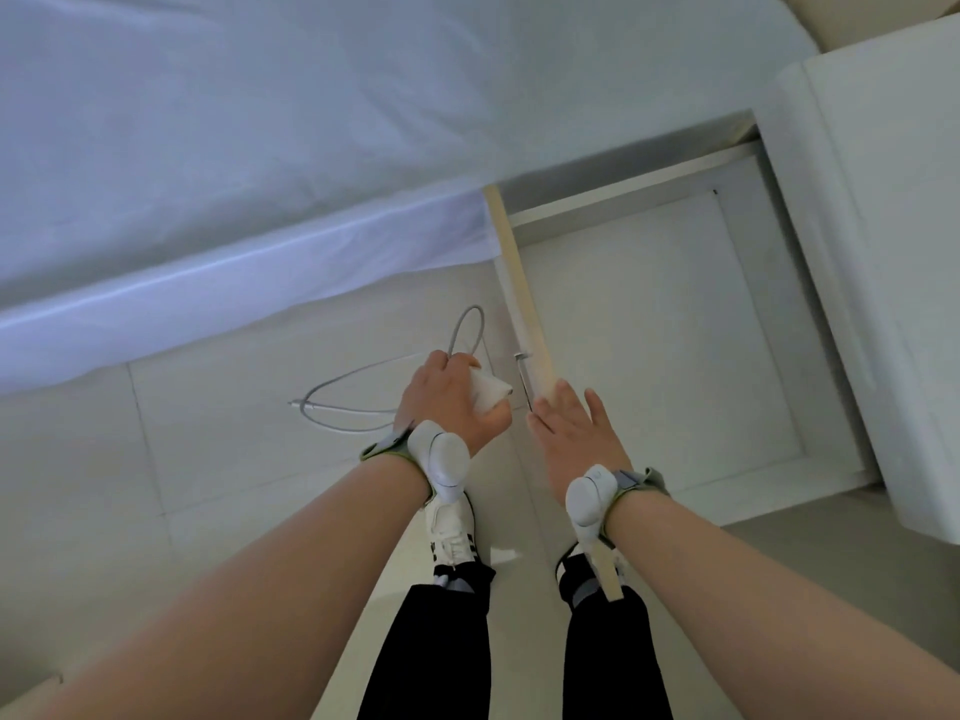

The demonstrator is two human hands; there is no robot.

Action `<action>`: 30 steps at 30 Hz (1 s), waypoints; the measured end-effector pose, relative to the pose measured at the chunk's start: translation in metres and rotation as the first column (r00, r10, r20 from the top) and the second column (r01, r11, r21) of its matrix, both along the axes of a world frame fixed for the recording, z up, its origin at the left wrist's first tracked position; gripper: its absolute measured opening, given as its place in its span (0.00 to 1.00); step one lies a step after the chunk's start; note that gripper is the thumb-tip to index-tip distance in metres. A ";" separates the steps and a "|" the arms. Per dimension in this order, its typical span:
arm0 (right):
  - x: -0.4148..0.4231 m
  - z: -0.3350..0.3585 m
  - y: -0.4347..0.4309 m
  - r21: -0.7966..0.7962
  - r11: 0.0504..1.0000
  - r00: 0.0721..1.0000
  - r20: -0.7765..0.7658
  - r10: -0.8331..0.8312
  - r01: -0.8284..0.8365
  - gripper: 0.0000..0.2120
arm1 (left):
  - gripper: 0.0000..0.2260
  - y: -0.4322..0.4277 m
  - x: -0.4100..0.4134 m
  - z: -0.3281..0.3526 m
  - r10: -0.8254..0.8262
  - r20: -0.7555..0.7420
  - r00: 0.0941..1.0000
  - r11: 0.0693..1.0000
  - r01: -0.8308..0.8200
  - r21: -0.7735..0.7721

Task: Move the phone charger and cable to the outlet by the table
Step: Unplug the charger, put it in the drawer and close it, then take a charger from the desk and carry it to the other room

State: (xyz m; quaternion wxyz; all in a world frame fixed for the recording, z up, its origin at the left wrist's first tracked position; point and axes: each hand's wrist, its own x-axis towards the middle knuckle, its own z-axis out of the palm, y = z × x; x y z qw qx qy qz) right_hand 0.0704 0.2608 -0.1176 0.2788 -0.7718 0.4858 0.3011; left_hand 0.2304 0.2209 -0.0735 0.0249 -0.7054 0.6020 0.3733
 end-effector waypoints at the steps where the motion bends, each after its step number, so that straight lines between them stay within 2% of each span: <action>1: 0.000 -0.001 -0.001 -0.008 0.999 0.999 -0.028 0.033 -0.034 0.28 | 0.23 0.002 0.001 -0.003 0.002 -0.010 1.000 1.000 -0.002 0.005; 4: -0.009 0.001 -0.001 -0.050 0.993 0.992 -0.081 0.099 -0.103 0.28 | 0.22 0.005 -0.005 -0.005 -0.006 -0.041 0.999 1.000 0.006 -0.001; 9: -0.048 0.001 -0.003 -0.076 0.992 0.976 -0.202 0.084 -0.101 0.28 | 0.22 0.006 -0.028 -0.005 -0.048 -0.091 0.995 0.999 0.048 0.006; 13: -0.093 0.001 -0.017 -0.101 0.995 0.934 -0.354 -0.047 0.012 0.26 | 0.22 0.001 -0.057 0.000 -0.075 -0.132 0.988 0.997 0.078 0.017; 16: -0.123 0.006 -0.033 -0.150 0.966 0.891 -0.378 -0.252 0.210 0.26 | 0.22 -0.003 -0.081 0.007 -0.092 -0.161 0.983 0.995 0.095 0.007; 19: -0.149 0.017 -0.045 -0.213 0.926 0.881 -0.302 -0.365 0.311 0.26 | 0.22 -0.009 -0.099 0.016 -0.097 -0.195 0.976 0.995 0.100 0.004; 25: -0.163 0.046 -0.047 -0.211 0.904 0.906 -0.128 -0.403 0.372 0.28 | 0.22 -0.015 -0.115 0.038 -0.138 -0.266 0.954 0.989 0.147 0.014; 28: -0.152 0.084 -0.055 -0.234 0.873 0.903 0.071 -0.424 0.429 0.28 | 0.21 -0.015 -0.113 0.073 -0.175 -0.315 0.933 0.983 0.184 -0.002; 30: -0.138 0.106 -0.062 -0.188 0.827 0.840 0.253 -0.480 0.530 0.28 | 0.22 -0.015 -0.110 0.090 -0.196 -0.346 0.917 0.979 0.205 -0.011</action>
